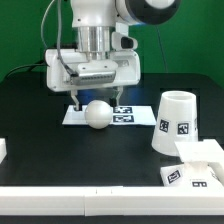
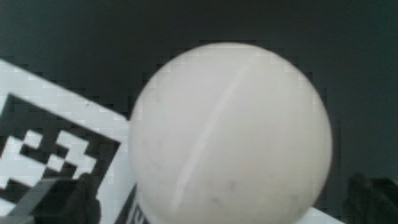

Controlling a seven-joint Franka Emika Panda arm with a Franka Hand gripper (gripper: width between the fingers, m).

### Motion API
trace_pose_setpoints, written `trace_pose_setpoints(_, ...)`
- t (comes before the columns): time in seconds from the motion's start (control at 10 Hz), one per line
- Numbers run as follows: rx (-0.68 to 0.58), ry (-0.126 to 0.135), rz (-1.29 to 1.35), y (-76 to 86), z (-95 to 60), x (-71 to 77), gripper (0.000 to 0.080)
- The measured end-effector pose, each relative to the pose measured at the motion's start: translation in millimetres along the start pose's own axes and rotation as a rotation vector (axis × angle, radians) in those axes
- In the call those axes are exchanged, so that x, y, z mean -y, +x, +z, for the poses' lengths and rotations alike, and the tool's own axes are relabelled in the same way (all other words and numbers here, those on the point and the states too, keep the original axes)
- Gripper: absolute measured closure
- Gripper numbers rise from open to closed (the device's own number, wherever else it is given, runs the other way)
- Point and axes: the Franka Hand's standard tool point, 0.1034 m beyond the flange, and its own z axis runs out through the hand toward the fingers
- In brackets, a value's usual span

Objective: Assemble lamp

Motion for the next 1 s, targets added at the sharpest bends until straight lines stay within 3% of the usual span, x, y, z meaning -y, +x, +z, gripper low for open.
trace_pose_setpoints(0.2,0.016,0.003,-0.150,-3.3,-7.2,-2.1,0.0101)
trace_pose_setpoints(0.6,-0.002,-0.011,-0.604,-1.8,-5.1,-7.6,0.0101)
trace_pose_setpoints(1.0,-0.007,-0.027,-0.989,-11.6,-1.8,-14.8,0.0101)
